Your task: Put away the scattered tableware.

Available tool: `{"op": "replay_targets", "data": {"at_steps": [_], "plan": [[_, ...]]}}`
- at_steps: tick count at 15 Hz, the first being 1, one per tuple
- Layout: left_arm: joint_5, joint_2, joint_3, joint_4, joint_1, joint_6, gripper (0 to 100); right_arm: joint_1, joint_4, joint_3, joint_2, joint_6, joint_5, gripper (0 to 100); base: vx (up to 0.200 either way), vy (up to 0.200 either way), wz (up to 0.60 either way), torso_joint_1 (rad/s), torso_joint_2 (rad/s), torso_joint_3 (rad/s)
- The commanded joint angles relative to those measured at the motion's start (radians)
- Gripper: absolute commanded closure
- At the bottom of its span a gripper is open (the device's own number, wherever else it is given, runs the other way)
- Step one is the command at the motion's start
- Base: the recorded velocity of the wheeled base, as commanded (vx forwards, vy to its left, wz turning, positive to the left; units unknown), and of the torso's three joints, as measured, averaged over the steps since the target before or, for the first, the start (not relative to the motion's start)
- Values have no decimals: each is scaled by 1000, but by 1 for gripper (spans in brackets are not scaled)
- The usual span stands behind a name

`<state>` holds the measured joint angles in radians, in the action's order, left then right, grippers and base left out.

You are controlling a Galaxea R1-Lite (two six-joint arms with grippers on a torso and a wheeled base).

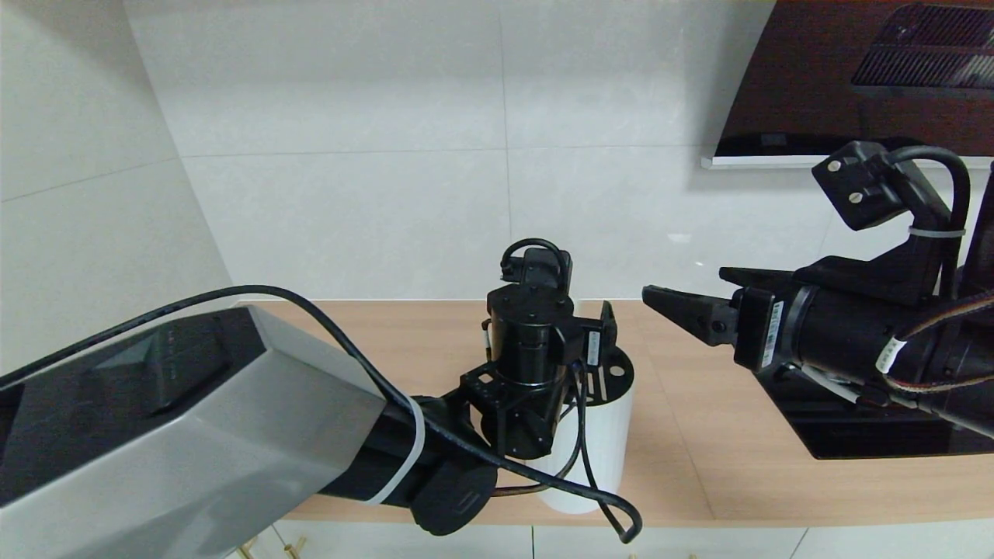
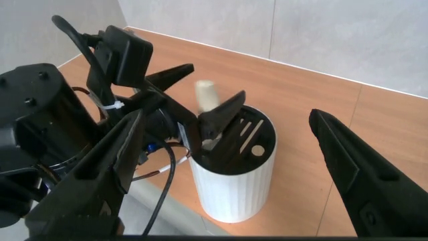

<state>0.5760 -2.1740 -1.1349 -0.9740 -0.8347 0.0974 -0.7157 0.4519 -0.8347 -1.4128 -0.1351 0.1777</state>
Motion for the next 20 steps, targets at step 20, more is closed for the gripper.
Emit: {"op": "replay_targets", "data": {"at_steps": [20], "plan": [[-531,1844,768,882,493,8,0,295,-96,468,813,8,22,0,0,0,0,0,0,0]]}}
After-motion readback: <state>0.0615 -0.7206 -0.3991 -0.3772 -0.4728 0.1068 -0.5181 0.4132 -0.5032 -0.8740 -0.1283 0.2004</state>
